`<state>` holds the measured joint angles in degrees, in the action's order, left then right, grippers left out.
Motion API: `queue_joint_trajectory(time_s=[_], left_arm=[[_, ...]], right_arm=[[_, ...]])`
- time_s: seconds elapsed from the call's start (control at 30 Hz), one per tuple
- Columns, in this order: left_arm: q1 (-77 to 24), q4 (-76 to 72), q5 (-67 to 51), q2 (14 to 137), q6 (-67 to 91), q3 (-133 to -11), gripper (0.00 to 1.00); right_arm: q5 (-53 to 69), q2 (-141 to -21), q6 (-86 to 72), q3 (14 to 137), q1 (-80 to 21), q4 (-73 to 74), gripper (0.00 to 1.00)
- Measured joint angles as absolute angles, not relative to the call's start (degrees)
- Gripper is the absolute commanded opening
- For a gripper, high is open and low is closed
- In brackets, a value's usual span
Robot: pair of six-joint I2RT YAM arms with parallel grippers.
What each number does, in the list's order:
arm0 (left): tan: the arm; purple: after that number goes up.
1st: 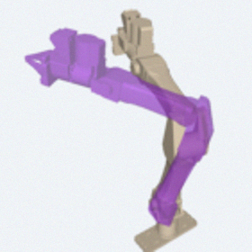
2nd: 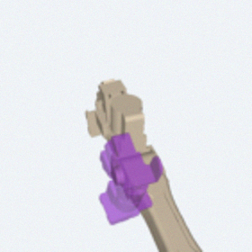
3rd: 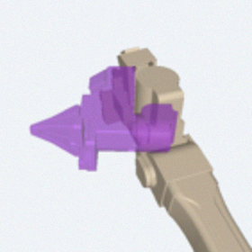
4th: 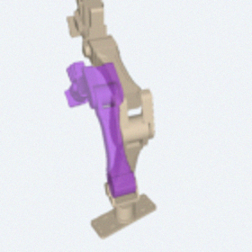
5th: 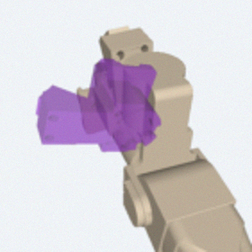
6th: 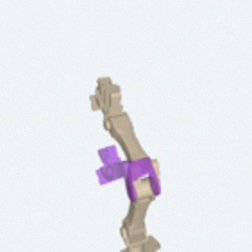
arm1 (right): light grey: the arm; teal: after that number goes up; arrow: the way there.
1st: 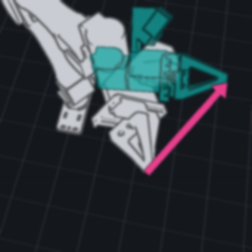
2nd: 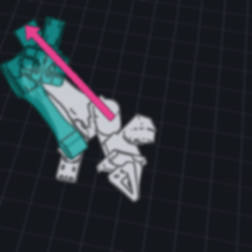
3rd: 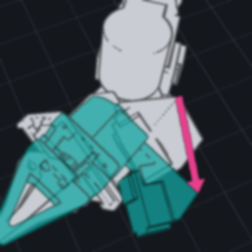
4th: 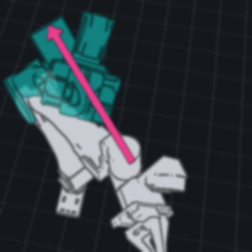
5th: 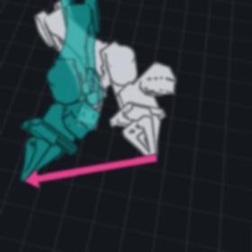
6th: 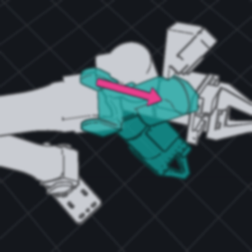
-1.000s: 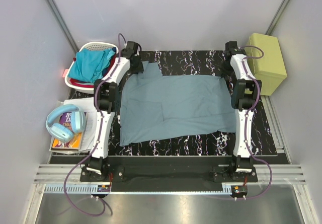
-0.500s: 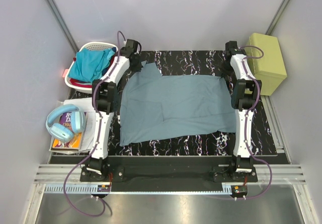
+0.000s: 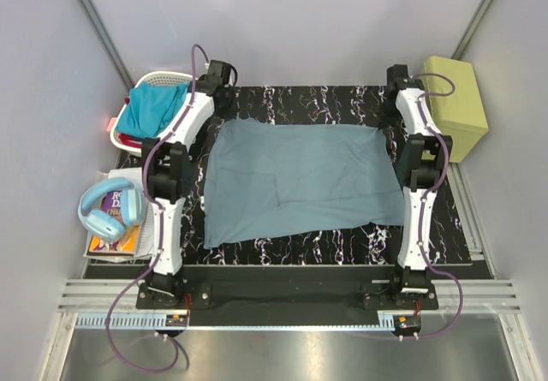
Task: Fold and stack the t-shirts
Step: Fold the other side of the tshirt into a rectangle
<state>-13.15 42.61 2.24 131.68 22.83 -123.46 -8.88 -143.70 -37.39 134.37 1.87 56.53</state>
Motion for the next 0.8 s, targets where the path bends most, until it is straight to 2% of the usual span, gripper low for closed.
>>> queue_joint_trajectory(time_s=[0.27,0.53,0.8], left_arm=[[-13.93,42.74,2.59,126.96,22.83,-117.27,0.0],[-15.77,42.61,3.6,121.47,22.81,-109.03,0.0],[-18.57,42.3,5.23,115.46,23.4,-98.3,0.0]], right_arm=[[-9.96,-132.84,-37.34,126.13,0.58,55.42,0.0],[-11.44,-118.93,-37.34,106.96,-3.14,51.22,0.0],[-12.99,-113.8,-37.34,93.89,-2.98,49.25,0.0]])
